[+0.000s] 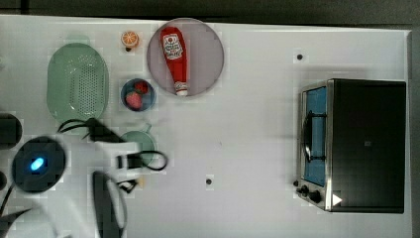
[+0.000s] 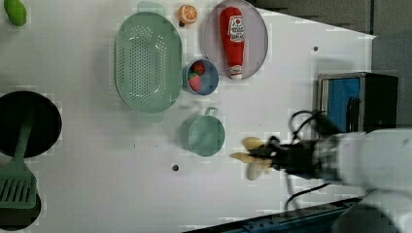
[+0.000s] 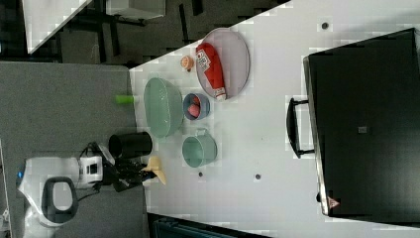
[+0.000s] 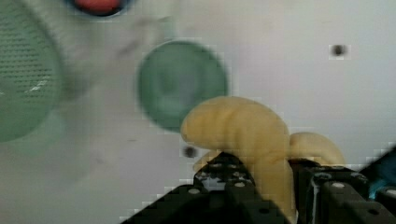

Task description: Pick Banana and place it in mug.

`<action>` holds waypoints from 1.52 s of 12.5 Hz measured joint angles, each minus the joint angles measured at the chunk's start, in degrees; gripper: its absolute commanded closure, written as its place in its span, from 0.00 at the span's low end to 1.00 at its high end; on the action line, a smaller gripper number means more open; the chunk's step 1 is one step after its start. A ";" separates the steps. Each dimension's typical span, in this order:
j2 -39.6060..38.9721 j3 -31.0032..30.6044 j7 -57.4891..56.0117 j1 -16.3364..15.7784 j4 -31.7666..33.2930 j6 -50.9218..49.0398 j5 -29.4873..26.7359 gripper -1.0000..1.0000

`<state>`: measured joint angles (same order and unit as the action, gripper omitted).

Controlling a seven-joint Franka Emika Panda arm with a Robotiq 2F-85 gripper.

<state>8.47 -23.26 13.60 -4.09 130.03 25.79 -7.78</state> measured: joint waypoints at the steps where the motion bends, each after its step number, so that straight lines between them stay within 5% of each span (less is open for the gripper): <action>1: -0.98 -2.08 3.19 -0.75 1.23 5.43 0.06 0.67; 6: -12.23 -3.23 9.57 -3.05 5.48 19.70 -0.16 0.64; 12: -23.20 1.23 11.88 0.16 6.60 30.13 -0.17 0.00; 19: -15.67 3.71 12.42 -0.13 5.37 23.95 1.50 0.00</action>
<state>-7.20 -19.56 26.02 -4.22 135.41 49.74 -6.28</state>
